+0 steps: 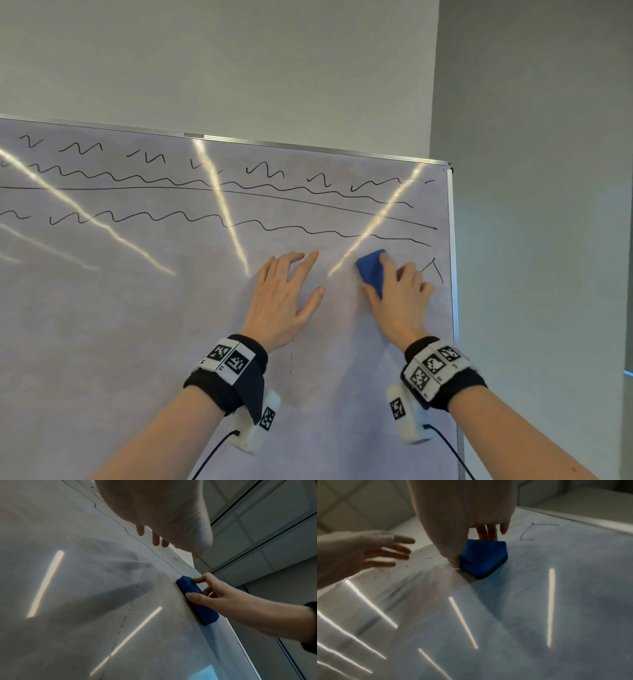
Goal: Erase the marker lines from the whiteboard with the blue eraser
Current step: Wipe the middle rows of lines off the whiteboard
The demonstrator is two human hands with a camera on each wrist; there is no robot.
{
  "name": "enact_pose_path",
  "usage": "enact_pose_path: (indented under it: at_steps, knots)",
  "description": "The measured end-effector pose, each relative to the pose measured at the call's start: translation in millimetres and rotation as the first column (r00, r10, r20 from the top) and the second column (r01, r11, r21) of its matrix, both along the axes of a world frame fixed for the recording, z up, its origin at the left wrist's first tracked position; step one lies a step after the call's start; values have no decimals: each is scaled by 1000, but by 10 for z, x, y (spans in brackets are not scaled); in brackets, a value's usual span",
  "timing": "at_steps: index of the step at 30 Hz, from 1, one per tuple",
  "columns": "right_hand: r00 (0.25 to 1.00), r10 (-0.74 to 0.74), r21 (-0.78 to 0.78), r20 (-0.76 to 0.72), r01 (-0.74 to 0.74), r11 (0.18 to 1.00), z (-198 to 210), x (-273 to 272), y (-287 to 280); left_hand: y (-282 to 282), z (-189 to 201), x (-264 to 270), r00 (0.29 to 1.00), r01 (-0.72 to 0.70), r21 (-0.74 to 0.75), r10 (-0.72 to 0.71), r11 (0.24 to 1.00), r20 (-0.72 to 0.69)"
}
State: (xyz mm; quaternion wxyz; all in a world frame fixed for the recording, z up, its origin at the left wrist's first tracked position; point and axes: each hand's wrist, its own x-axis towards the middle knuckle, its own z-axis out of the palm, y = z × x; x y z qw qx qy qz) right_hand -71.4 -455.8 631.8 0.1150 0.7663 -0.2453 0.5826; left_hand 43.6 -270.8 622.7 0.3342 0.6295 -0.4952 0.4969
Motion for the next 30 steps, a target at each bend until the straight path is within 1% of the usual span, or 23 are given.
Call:
enact_pose_path:
  at_steps: [2,3,4,5,8,9,10,11,14,16,17,19,21,23,25,27,30]
  knots:
    - [997,26,-121,-77,-35,992,-34,35,1,-76,21,-56,1000,9,13,-9,1000,5]
    - [995,22,-148,-93,-36,988,-27,1,-58,-105,26,-75,1000,13,18,-13,1000,8]
    - [996,10,-141,-86,-22,990,-19,-61,-139,-125,31,-89,1000,18,21,-18,1000,11]
    - [998,-7,-96,-60,1,995,-14,-140,-229,-130,30,-93,1000,22,22,-22,1000,13]
    - [995,-49,152,82,36,988,0,-342,-391,-96,16,-65,1000,20,21,-20,1000,20]
    - [993,-69,223,99,46,974,-2,-344,-371,-87,12,-56,1000,15,19,-16,1000,21]
    - [993,-80,257,89,54,965,-14,-316,-303,-88,12,-58,1000,13,17,-13,1000,23]
    - [996,-63,238,66,46,970,-52,-262,-206,-102,17,-71,1000,13,15,-13,1000,24]
    - [999,18,-1,-46,-18,1000,-285,-75,37,-198,57,-160,999,39,20,-39,999,26]
    - [994,31,-64,-101,-37,997,-320,-112,-25,-258,73,-217,998,48,35,-49,998,31]
    - [995,19,-56,-96,-24,998,-284,-173,-105,-272,75,-228,998,46,40,-48,998,32]
    - [998,-27,53,-49,30,998,-227,-354,-304,-276,72,-217,998,46,49,-47,998,29]
    - [997,-66,163,28,61,985,-256,-522,-468,-264,60,-200,999,48,48,-49,998,20]
    - [993,-83,222,83,63,973,-373,-593,-528,-253,54,-192,998,53,45,-54,998,19]
    - [989,-102,271,104,70,960,-422,-572,-517,-248,49,-196,998,51,47,-53,998,22]
    - [989,-107,346,98,67,936,-258,-525,-462,-259,62,-210,999,46,53,-47,998,26]
    - [987,-100,359,125,49,932,92,-436,-461,-290,83,-227,998,52,59,-53,997,31]
